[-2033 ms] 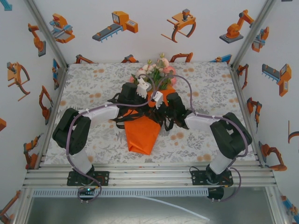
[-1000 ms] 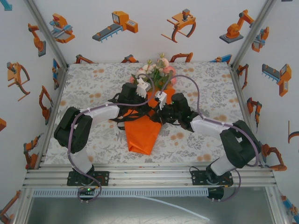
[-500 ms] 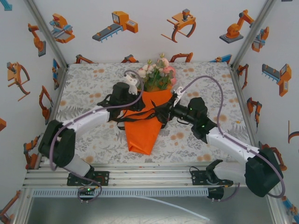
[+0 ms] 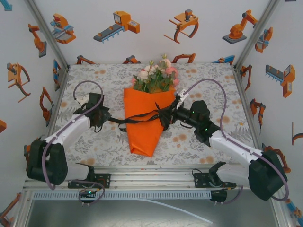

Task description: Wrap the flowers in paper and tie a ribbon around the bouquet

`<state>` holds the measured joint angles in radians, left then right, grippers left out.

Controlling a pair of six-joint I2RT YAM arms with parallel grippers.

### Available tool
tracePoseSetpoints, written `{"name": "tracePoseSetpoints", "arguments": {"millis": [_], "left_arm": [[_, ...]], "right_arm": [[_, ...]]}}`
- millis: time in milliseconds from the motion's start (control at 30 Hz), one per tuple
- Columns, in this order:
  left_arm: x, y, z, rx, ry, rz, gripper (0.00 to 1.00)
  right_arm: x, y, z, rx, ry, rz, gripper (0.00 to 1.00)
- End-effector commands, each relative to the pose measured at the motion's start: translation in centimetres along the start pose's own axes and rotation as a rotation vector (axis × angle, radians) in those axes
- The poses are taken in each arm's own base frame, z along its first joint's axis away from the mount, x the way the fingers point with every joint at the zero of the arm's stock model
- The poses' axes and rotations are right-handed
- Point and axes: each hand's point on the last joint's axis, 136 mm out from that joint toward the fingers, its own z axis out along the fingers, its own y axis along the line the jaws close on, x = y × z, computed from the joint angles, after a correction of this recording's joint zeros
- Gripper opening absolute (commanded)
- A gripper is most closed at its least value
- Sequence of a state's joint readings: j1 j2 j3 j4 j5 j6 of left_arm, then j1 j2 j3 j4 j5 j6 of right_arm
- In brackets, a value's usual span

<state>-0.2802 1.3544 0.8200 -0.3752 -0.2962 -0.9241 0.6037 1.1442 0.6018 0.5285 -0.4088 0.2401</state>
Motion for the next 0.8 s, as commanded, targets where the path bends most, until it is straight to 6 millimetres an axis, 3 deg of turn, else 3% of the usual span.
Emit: {"name": "tracePoseSetpoints", "arguments": {"millis": [0, 133, 300, 767], "left_arm": [[-1.7, 1.1, 1.3, -0.083, -0.038, -0.04, 0.47], [-3.5, 0.5, 3.4, -0.076, -0.086, 0.002, 0.48], [-3.7, -0.4, 5.5, -0.036, -0.028, 0.022, 0.48], [-0.7, 0.4, 7.8, -0.07, 0.086, 0.035, 0.45]], "right_arm": [[-0.7, -0.1, -0.2, 0.006, -0.026, -0.006, 0.0], [-0.7, -0.2, -0.7, 0.018, -0.021, -0.016, 0.0], [-0.6, -0.3, -1.2, 0.036, -0.013, -0.03, 0.0], [-0.8, -0.3, -1.6, 0.048, -0.021, -0.034, 0.0]]}}
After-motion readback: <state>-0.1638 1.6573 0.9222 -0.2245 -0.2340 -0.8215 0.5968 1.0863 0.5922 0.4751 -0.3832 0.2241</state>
